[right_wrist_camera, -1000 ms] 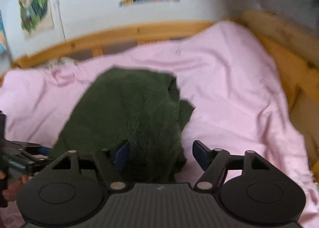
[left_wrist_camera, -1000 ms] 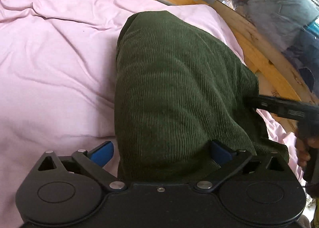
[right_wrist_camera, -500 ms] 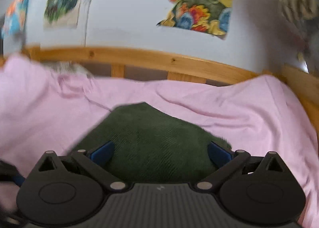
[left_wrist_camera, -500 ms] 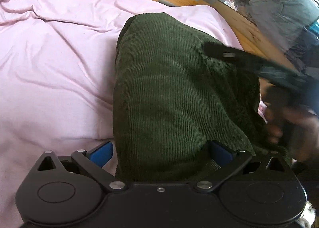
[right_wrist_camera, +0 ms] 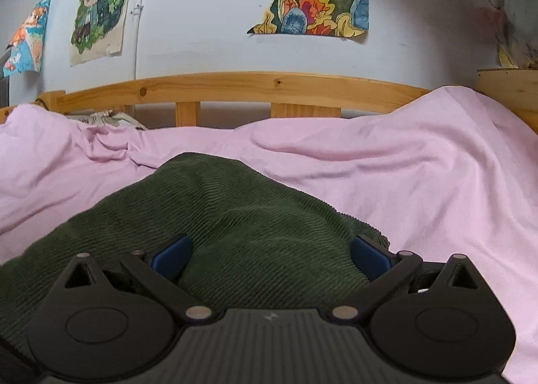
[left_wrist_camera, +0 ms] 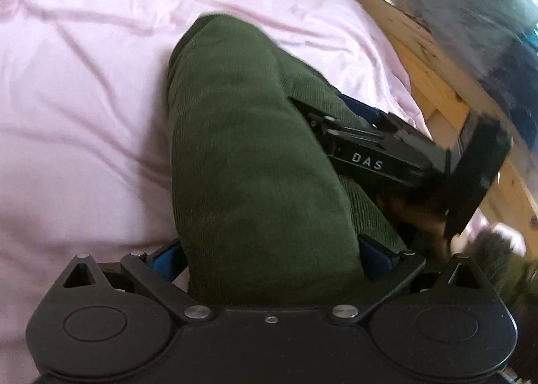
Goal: Fold large clothes
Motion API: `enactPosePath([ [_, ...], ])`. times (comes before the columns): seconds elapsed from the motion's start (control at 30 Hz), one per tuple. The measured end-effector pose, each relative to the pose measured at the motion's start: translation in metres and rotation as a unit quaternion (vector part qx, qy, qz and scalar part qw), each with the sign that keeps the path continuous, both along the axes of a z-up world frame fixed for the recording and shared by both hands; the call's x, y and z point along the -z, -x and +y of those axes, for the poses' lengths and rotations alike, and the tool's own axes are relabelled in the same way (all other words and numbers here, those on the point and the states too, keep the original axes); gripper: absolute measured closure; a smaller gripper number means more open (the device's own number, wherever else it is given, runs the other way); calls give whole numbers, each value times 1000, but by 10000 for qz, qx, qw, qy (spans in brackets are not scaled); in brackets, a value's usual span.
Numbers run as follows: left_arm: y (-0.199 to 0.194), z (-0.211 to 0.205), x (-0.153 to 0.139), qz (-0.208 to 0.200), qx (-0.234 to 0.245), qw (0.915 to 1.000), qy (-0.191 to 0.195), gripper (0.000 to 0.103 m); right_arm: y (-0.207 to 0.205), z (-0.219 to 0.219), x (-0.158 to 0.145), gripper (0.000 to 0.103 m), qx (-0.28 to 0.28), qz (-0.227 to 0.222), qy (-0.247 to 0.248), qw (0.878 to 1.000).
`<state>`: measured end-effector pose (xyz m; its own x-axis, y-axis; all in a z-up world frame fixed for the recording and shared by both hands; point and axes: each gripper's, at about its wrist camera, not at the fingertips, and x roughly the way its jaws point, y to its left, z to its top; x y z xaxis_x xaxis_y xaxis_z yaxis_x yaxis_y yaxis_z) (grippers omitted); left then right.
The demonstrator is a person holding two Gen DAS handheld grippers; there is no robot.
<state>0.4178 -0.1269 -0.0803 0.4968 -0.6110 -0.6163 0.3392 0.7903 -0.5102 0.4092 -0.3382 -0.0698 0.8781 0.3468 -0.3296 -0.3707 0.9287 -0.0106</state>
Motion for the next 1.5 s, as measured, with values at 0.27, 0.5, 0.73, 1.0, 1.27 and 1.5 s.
enactPosePath([
  [0.27, 13, 12, -3, -66, -13, 10000, -3, 0, 116, -16, -36, 1, 886, 224, 570, 9942],
  [0.5, 19, 18, 3, -27, -193, 9997, 176, 0, 134, -39, 25, 0, 1331, 1123, -639, 9826],
  [0.73, 25, 11, 8, -542, -175, 9984, -14, 0, 123, -29, 34, 0, 1319, 944, -157, 9866],
  [1.0, 19, 10, -9, -307, -117, 9994, -126, 0, 135, -57, -6, 1, 860, 175, -1084, 9902],
  [1.27, 34, 34, -41, -697, -470, 9965, -19, 1, 62, -80, -1, 1, 397, 478, -1874, 9803],
  [1.5, 7, 38, -20, -111, -268, 9994, 196, 0, 24, -100, 25, 0, -139, 1025, -2926, 9506],
])
